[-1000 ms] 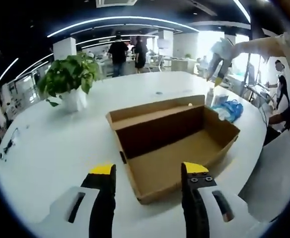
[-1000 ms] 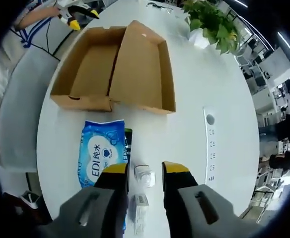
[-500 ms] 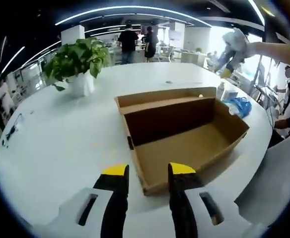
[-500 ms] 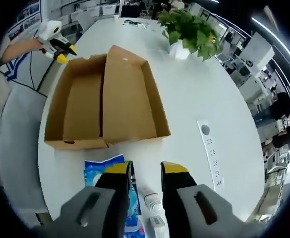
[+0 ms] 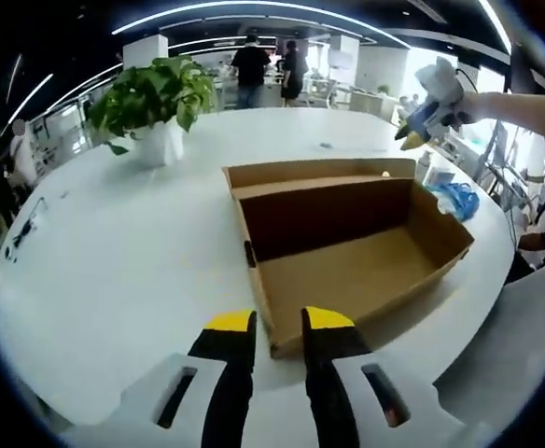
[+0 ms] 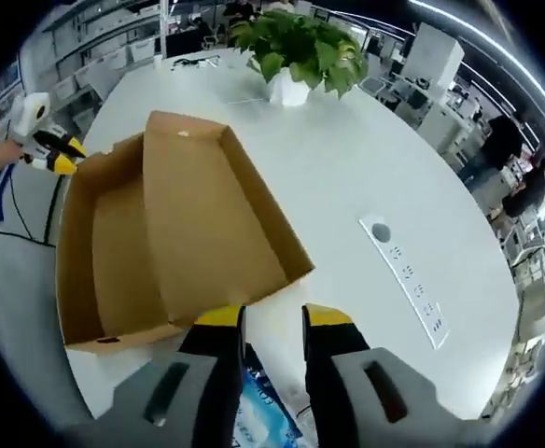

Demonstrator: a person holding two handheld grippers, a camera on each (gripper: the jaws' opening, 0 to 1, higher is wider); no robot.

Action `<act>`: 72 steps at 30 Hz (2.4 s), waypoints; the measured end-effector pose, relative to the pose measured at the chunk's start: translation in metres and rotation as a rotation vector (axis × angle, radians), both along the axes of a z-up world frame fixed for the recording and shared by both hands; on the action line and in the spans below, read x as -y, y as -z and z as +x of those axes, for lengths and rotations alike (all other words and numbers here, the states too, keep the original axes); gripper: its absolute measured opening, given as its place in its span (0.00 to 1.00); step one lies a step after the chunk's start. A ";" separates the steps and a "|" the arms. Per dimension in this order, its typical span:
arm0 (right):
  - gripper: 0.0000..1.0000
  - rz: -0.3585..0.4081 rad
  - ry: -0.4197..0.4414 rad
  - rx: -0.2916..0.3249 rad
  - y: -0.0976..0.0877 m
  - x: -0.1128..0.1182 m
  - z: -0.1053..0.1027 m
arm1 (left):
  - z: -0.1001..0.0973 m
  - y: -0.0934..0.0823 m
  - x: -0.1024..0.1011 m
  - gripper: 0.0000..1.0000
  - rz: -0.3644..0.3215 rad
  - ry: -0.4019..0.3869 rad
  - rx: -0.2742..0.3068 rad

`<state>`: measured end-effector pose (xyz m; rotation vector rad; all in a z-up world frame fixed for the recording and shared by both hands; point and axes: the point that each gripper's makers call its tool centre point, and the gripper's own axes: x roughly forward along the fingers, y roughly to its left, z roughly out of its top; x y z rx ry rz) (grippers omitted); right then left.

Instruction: Operate the shoe box by opening the lid, removing the specified soft item, and placing it in the target area until the item is outside and the box remains undamaged.

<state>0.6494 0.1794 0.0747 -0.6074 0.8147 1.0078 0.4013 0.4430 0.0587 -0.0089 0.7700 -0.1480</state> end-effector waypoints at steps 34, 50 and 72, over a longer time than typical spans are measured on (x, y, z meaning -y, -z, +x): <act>0.06 0.098 0.490 -0.263 0.060 -0.018 0.019 | -0.002 0.014 -0.006 0.02 -0.072 -0.110 -0.051; 0.03 0.125 0.445 -0.196 0.036 -0.013 0.018 | -0.003 0.014 -0.006 0.01 -0.065 -0.115 -0.056; 0.01 0.253 0.419 -0.106 -0.018 -0.013 0.007 | -0.004 0.013 -0.005 0.01 -0.059 -0.103 -0.065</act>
